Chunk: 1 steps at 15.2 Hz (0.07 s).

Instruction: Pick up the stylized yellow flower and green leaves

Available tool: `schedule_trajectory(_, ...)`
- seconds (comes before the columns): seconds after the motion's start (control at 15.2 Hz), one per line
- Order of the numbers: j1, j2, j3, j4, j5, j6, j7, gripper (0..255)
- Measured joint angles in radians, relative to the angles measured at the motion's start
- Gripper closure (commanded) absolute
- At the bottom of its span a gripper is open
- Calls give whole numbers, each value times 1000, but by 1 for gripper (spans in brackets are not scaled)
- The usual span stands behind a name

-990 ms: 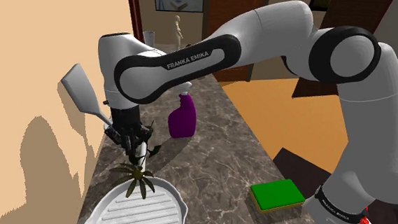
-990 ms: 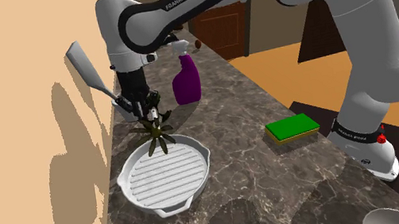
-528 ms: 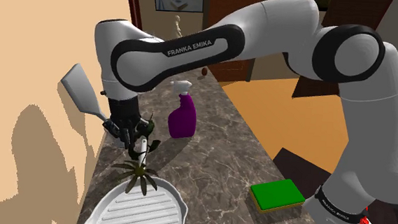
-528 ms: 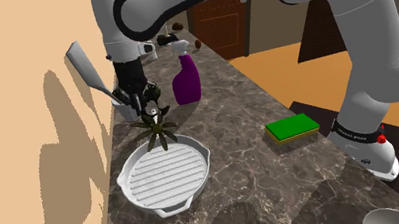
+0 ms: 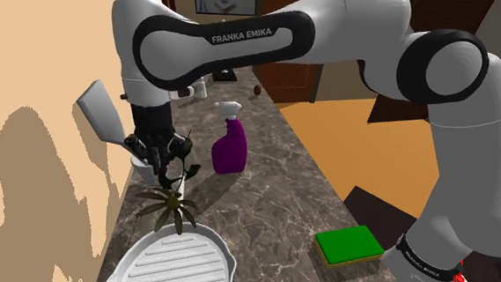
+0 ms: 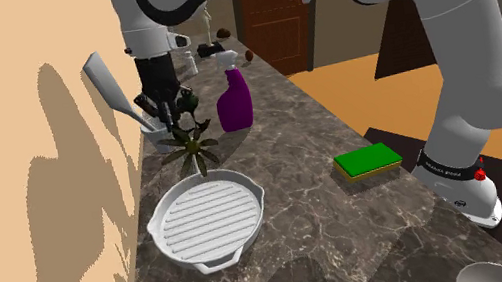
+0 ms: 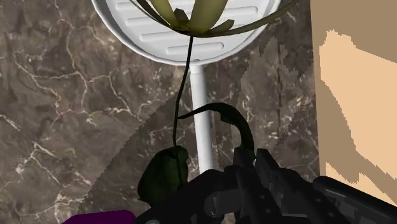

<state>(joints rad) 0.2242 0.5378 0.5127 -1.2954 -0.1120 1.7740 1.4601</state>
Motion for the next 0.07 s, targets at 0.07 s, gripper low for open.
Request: schedule_trajectory(0.07, 1, -1, 0, 7, 0, -7, 0, 255)
